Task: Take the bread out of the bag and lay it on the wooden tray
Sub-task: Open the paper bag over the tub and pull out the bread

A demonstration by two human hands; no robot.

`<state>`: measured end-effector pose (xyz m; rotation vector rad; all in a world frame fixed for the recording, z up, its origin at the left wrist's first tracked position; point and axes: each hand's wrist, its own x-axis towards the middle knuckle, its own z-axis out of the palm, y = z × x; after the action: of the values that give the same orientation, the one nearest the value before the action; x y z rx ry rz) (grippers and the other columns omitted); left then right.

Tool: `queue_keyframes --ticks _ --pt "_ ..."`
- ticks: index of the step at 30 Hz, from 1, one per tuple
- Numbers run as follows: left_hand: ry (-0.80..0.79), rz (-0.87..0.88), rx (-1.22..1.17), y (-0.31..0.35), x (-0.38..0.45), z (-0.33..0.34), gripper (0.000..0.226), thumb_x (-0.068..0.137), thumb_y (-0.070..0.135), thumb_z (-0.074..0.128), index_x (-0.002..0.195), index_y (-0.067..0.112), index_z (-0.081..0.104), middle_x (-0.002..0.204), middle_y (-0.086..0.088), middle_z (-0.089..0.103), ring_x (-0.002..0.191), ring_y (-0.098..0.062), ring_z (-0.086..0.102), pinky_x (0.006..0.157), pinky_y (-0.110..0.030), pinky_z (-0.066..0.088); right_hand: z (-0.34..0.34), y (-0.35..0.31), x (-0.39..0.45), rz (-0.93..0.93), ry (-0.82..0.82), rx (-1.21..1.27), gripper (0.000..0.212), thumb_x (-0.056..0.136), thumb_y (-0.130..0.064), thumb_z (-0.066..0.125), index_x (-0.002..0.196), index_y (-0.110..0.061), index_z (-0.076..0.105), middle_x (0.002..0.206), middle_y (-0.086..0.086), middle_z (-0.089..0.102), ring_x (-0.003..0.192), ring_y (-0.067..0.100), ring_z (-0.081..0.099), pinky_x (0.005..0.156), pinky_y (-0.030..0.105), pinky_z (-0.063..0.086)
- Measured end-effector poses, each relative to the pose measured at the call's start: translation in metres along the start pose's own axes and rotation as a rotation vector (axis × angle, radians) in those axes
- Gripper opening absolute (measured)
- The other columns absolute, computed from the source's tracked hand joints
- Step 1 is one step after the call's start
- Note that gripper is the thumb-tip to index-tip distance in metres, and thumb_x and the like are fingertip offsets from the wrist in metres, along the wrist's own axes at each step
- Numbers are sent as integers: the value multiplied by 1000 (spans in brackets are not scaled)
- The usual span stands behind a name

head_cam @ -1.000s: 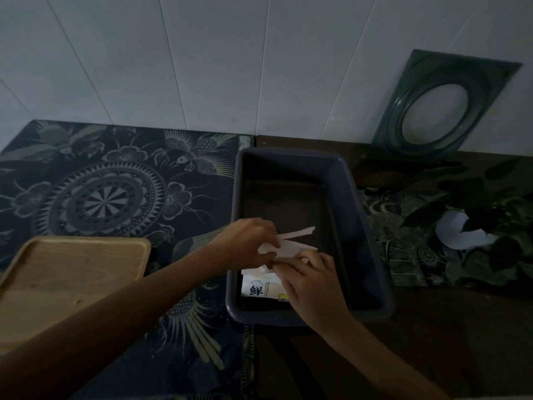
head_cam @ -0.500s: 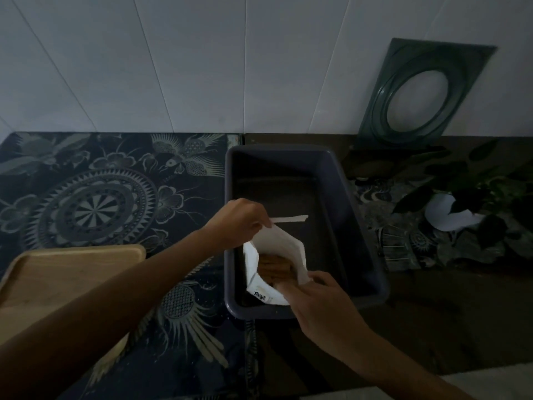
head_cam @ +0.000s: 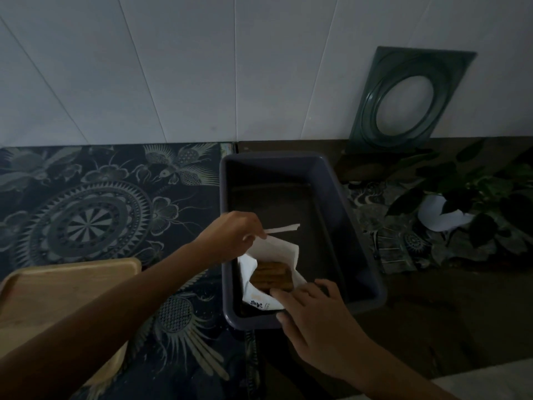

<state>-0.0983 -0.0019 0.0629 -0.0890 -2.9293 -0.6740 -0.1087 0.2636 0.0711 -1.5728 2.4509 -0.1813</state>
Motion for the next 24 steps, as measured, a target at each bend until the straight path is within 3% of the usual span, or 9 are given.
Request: queue_keyframes --ticks 4,7,11,13,16,19,21,24 --pt "-7 45 -8 1 -2 5 26 90 0 65 106 15 80 113 1 75 97 -12 73 84 -30 60 -21 -10 27 33 133 89 47 103 -37 28 137 -27 59 131 -10 64 123 11 55 106 33 36" --pt "11 69 -29 -2 -4 3 21 89 0 68 97 15 80 105 1 77 91 -11 73 80 -27 59 -35 -10 57 75 147 145 38 101 -24 44 135 -24 60 130 -6 64 116 14 59 99 31 45" --pt "41 54 -53 -5 -7 -3 19 83 -4 71 82 14 77 97 0 76 86 -13 73 76 -26 57 -35 -6 89 210 -162 12 27 102 -16 51 124 -14 67 125 8 68 110 26 65 92 37 51" --pt "67 18 -94 -7 -9 -2 17 84 -2 72 82 15 72 94 0 76 85 -13 72 76 -27 57 -26 -7 99 202 -266 -38 28 102 -18 54 127 -12 65 131 10 64 117 27 61 97 38 50" --pt "119 -84 -195 -11 -12 4 22 87 15 75 94 22 56 93 6 78 86 -9 74 77 -34 61 -6 -8 109 113 -282 -169 42 97 -32 60 136 -19 54 136 5 58 123 26 56 104 43 47" --pt "149 -98 -250 -14 -13 8 38 85 19 78 102 28 45 95 10 81 87 -2 75 77 -25 61 17 -5 112 100 -305 -170 63 92 -47 60 146 -20 41 145 7 47 131 30 48 110 47 41" --pt "160 -111 -290 -15 -13 9 43 83 20 80 105 30 45 94 14 81 88 2 74 76 -15 59 34 -3 113 108 -390 -213 65 100 -41 52 155 -14 28 154 16 39 138 35 41 116 49 33" --pt "189 -188 -419 -14 -13 14 43 82 22 82 107 33 50 85 27 77 83 8 74 76 -13 59 55 -2 113 146 -398 -221 77 105 -32 50 162 -12 3 165 23 18 149 41 26 122 55 26"
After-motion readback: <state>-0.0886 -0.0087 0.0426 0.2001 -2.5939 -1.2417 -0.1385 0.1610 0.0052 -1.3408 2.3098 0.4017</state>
